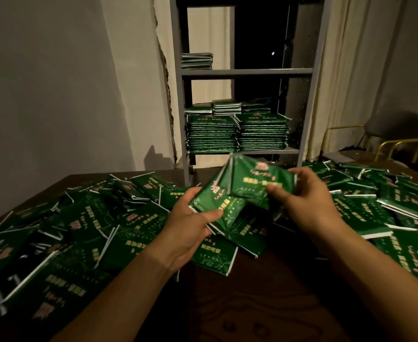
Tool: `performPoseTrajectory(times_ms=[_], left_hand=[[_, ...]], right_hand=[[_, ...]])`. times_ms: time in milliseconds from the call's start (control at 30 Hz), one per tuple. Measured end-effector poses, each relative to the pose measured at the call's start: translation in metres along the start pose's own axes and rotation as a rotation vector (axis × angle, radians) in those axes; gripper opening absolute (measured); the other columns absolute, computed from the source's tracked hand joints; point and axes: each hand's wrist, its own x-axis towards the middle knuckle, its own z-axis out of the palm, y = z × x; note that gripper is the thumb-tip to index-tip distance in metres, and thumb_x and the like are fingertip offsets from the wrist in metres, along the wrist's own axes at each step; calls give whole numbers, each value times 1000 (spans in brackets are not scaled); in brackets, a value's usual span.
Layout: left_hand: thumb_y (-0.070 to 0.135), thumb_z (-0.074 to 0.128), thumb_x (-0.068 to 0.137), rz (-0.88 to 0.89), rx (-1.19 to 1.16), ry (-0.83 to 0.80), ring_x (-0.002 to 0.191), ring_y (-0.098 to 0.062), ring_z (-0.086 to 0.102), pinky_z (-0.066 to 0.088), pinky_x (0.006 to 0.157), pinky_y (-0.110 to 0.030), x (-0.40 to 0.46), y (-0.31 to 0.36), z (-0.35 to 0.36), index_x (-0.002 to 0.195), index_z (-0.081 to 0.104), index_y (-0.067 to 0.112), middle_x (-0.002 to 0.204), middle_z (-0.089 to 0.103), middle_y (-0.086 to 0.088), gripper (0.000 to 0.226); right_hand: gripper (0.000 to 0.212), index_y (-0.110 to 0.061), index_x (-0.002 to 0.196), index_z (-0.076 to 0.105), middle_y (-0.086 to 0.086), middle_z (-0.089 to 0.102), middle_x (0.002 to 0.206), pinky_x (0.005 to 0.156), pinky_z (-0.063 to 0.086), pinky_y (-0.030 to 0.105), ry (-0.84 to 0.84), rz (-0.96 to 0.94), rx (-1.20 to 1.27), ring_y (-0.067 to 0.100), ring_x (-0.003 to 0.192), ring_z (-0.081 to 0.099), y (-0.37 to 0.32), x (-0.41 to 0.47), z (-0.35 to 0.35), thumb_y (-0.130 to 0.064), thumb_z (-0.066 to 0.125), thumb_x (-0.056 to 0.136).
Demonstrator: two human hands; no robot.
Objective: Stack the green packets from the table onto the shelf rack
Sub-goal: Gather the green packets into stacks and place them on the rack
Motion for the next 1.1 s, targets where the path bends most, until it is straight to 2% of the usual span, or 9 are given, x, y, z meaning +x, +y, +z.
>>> performPoseTrajectory(times_ms=[200,267,367,467,567,633,700,800,1100], left_hand=[[-3,54,97,8,1,76,105,-28,70,60,82,-40,0,4,0,107,63,7,113,72,-12,17],[-1,49,101,-4,-70,81,108,-24,64,60,83,-43,-1,4,1,111,55,9,120,62,-7,16],[13,49,103,-43,-187,30,117,-28,62,59,87,-51,2,3,1,129,51,7,134,58,-9,26],[21,60,99,-22,-109,-54,106,-26,72,60,88,-47,-4,5,6,138,51,7,134,62,-15,43],[10,57,100,148,-38,98,92,-16,75,60,89,-39,-3,4,6,134,51,19,125,65,-6,35],[9,51,104,243,-42,223,99,-15,73,61,86,-32,1,8,0,125,54,26,125,64,-1,27],[11,49,105,273,-53,303,113,-18,66,61,84,-28,4,9,-6,133,51,21,133,59,1,30],[12,49,105,283,-37,357,115,-20,64,61,81,-27,6,5,-7,127,52,20,125,59,3,24],[10,49,105,260,29,370,112,-19,64,61,83,-30,7,2,-10,125,53,17,120,61,3,21]], right_hand=[[33,-24,106,64,3,65,113,58,54,30,-51,37,154,26,98,64,0,5,-12,4,49,96],[35,-25,107,65,3,67,113,68,58,37,-99,5,110,27,102,65,3,5,-8,5,51,96],[35,-27,108,63,-1,68,112,66,58,27,-126,-84,49,18,100,67,8,2,0,4,60,93],[43,-27,120,59,-5,67,118,75,60,27,-178,-180,-57,15,107,67,14,-1,17,-6,74,86],[53,-28,131,51,-7,66,115,85,58,39,-124,-258,-165,15,104,67,19,-2,28,-33,76,85],[43,-25,121,56,-3,65,112,86,56,41,-56,-321,-494,17,100,65,11,-12,27,-54,61,90],[68,-26,115,60,3,64,121,89,55,40,-194,-345,-962,20,106,62,7,-28,32,-82,38,84],[103,-25,136,49,9,47,146,101,44,44,-451,-290,-1426,29,135,44,3,-55,54,-99,22,69],[42,-27,143,40,5,63,106,72,46,34,-500,-688,-1482,27,96,64,-4,-55,45,-38,41,103]])
